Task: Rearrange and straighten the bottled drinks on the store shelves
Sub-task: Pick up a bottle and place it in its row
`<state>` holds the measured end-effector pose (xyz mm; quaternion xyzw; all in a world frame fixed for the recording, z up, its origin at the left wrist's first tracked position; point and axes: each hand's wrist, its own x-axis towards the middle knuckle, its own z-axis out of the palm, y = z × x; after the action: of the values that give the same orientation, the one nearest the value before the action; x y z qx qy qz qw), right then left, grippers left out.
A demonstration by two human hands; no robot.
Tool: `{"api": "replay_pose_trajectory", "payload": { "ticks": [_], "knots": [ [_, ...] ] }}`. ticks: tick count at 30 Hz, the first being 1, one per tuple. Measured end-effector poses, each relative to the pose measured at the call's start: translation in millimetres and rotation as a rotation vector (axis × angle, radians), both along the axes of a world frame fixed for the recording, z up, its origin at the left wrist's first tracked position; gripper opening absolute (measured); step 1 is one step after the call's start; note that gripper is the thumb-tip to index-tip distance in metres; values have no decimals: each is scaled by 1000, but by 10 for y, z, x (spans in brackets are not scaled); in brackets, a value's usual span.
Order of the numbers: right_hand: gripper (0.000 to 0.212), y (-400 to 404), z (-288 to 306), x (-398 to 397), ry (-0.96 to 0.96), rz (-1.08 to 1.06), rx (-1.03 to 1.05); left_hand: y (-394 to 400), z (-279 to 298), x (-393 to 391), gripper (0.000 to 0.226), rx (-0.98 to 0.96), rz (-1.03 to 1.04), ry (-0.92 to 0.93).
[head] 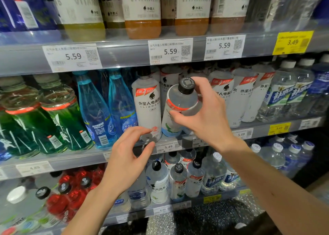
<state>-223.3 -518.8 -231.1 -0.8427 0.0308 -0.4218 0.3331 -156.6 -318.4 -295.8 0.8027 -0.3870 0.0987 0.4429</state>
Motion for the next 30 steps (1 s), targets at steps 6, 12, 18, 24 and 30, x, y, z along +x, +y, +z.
{"api": "replay_pose_trajectory", "payload": {
  "ticks": [6, 12, 18, 24, 30],
  "knots": [
    [60, -30, -46, -267, -56, 45, 103, -80, -23, 2, 26, -29, -16, 2],
    [63, -111, 25, -400, -133, 55, 264, -209, -89, -34, 29, -21, -62, 28],
    [61, -236, -17, -554, -63, 147, 271, -311, -213, -103, 19, 80, -141, 53],
    [62, -430, -160, -678, 84, 146, 259, -489, -377, -232, 19, 186, -242, 228],
    [59, -617, -329, -779, 270, 126, 265, -758, -638, -224, 49, 428, -202, 234]
  ]
}}
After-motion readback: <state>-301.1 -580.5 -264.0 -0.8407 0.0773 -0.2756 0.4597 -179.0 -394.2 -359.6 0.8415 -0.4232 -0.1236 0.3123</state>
